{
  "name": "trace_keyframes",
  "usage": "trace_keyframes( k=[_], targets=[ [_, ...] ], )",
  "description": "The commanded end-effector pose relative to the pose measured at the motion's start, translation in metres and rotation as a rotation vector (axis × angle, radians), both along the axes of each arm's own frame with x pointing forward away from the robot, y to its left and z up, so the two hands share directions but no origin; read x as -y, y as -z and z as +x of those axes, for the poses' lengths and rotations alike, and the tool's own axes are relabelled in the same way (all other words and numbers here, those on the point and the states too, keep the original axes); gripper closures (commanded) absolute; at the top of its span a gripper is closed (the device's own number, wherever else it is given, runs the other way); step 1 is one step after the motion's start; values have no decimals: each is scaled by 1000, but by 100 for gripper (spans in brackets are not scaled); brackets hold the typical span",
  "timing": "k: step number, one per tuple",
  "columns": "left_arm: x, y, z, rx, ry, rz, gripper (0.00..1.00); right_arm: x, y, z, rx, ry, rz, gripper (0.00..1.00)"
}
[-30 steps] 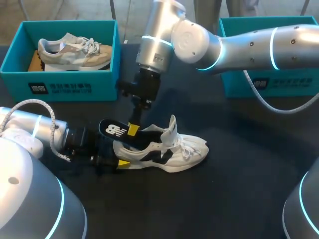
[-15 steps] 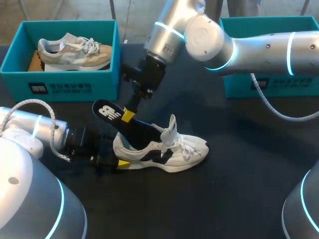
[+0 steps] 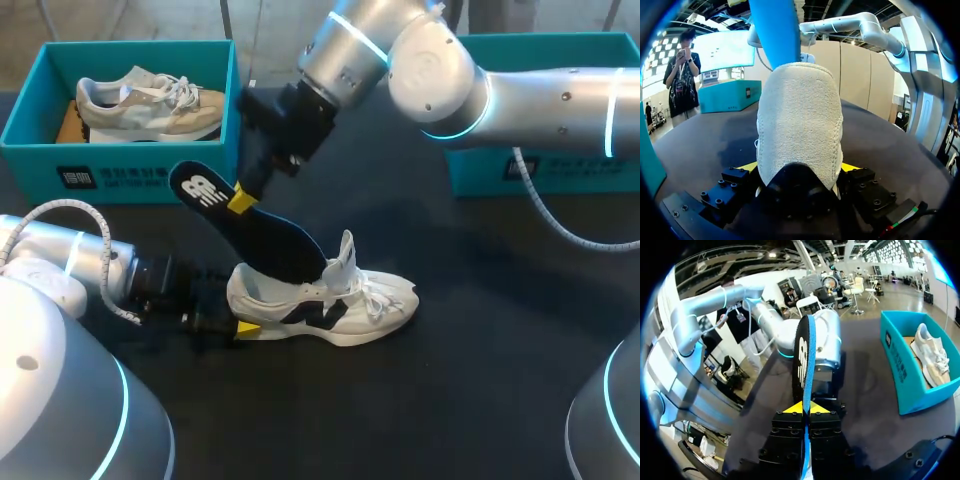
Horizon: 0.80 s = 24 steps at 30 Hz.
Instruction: Take the shoe out of the shoebox, open the shoe tongue, remove and reinsert the insole, then place the shoe into the shoebox
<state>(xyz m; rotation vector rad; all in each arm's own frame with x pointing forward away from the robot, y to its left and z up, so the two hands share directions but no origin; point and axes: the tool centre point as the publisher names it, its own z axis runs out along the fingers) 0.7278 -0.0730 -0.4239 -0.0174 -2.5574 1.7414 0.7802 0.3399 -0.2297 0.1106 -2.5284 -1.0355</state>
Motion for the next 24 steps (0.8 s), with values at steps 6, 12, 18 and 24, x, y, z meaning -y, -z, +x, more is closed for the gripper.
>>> trace_keyframes(
  k=[6,12,18,24],
  targets=[
    [0,2,0,1,-2,0,100,-8,-27,11,84,108,52,100],
    [0,2,0,1,-2,0,100,-10,-46,22,135,158,102,100],
    [0,2,0,1,-2,0,100,-5,-62,35,172,217,148,100],
    [0,2,0,1,-2,0,100,-4,-66,38,191,237,161,100]
  ],
)
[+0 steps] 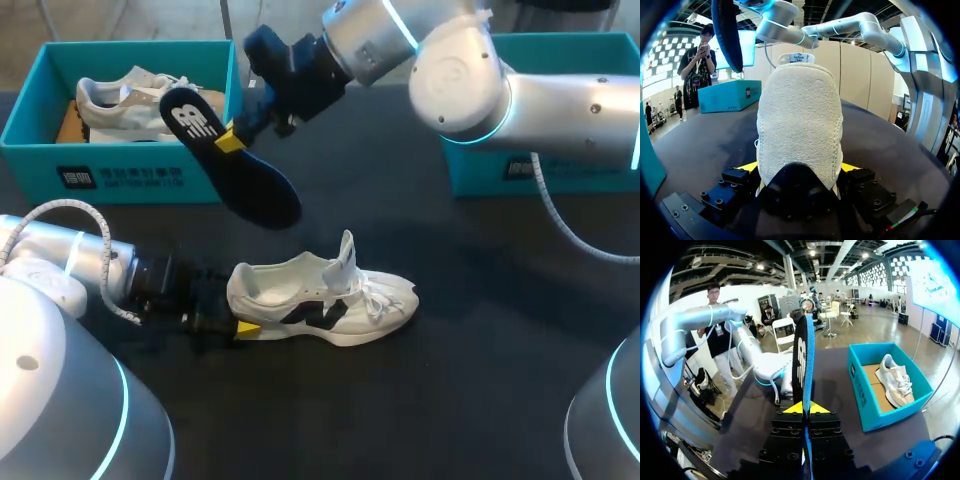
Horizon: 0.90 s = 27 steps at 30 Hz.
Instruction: Take the shoe out of the shoebox, open the shoe tongue, remove and reinsert the insole, then place the shoe into the shoebox
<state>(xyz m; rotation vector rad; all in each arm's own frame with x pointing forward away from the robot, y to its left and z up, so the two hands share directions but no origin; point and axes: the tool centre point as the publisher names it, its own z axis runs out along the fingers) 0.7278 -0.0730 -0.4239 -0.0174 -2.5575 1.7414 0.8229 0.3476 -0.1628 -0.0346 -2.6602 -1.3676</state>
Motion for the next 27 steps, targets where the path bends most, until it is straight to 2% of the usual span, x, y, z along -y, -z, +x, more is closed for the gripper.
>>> trace_keyframes(
  k=[1,19,27],
  targets=[
    [0,2,0,1,-2,0,100,4,1,-5,11,17,3,100],
    [0,2,0,1,-2,0,100,4,1,-5,11,17,3,100],
    [0,2,0,1,-2,0,100,31,-28,22,-56,34,109,100]
  ],
)
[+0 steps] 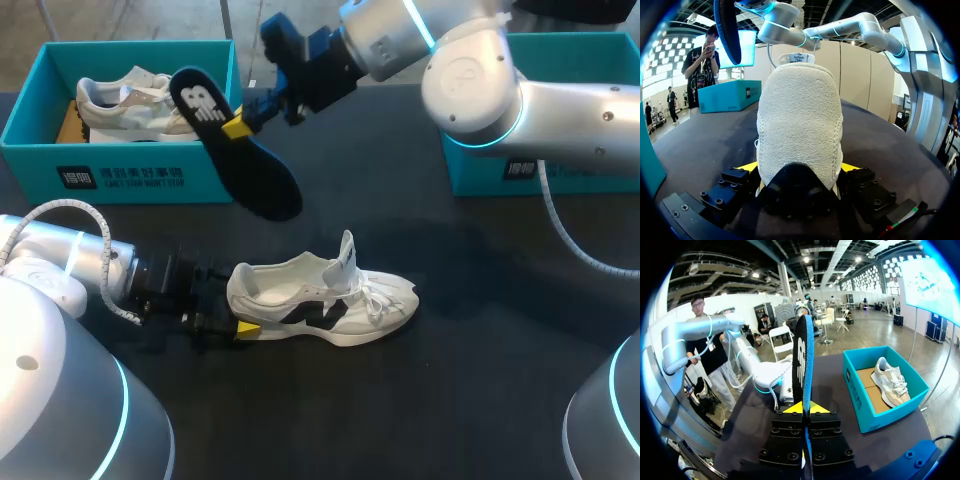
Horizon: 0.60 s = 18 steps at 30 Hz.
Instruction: Take the shoe out of the shoebox, open the shoe tongue, remove and reinsert the insole, then place the shoe into the shoebox
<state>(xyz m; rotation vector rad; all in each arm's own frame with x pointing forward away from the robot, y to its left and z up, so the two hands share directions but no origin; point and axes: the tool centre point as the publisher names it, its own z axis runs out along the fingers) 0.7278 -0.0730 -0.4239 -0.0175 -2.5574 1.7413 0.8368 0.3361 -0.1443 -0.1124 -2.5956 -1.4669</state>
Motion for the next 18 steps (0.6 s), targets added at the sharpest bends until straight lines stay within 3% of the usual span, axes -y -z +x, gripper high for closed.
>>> trace_keyframes(
  k=[1,8,18],
  targets=[
    [0,2,0,1,-2,0,100,23,-13,10,-31,-18,37,100],
    [0,2,0,1,-2,0,100,49,-38,24,-127,-16,77,100],
    [0,2,0,1,-2,0,100,80,-74,31,-182,48,112,100]
  ],
)
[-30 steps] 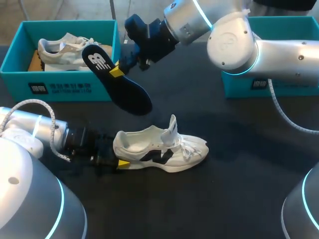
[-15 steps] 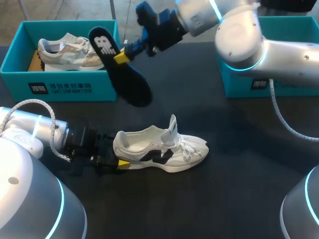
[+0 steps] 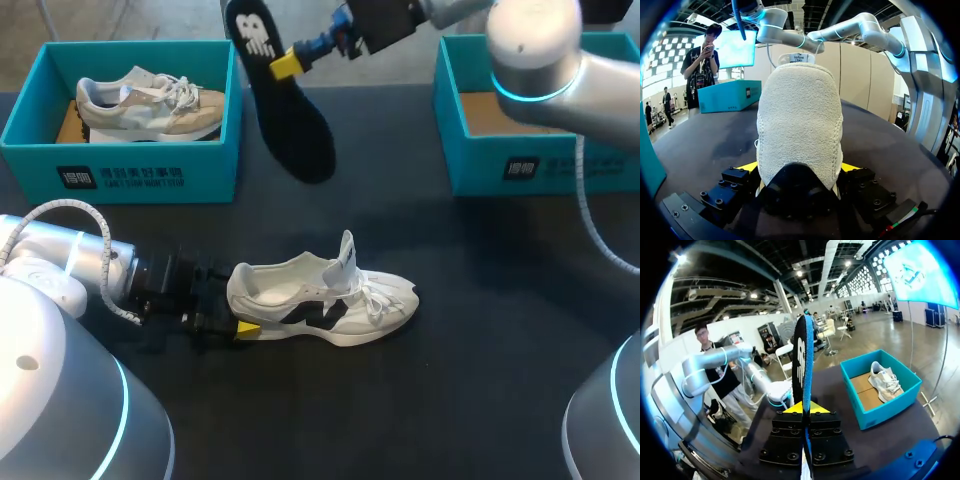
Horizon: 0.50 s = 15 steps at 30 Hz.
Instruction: Take the shoe out of the shoebox, open the shoe tongue, remove and reinsert the insole, then place the shoe into the shoebox
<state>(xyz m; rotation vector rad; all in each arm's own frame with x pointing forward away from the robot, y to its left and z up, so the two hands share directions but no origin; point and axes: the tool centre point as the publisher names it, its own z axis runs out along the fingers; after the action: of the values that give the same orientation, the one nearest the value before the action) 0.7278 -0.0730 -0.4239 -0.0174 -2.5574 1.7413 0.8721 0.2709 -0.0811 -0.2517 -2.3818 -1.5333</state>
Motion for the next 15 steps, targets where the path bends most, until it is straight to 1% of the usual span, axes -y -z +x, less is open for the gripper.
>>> trace_keyframes(
  k=[1,3,4,11,15],
  targets=[
    [0,2,0,1,-2,0,100,17,-14,-4,-11,25,2,100],
    [0,2,0,1,-2,0,100,20,-21,-4,-34,42,25,100],
    [0,2,0,1,-2,0,100,22,-24,-4,-34,43,21,100],
    [0,2,0,1,-2,0,100,34,-51,-3,-85,107,98,100],
    [0,2,0,1,-2,0,100,45,-63,-4,-110,127,124,100]
  ],
)
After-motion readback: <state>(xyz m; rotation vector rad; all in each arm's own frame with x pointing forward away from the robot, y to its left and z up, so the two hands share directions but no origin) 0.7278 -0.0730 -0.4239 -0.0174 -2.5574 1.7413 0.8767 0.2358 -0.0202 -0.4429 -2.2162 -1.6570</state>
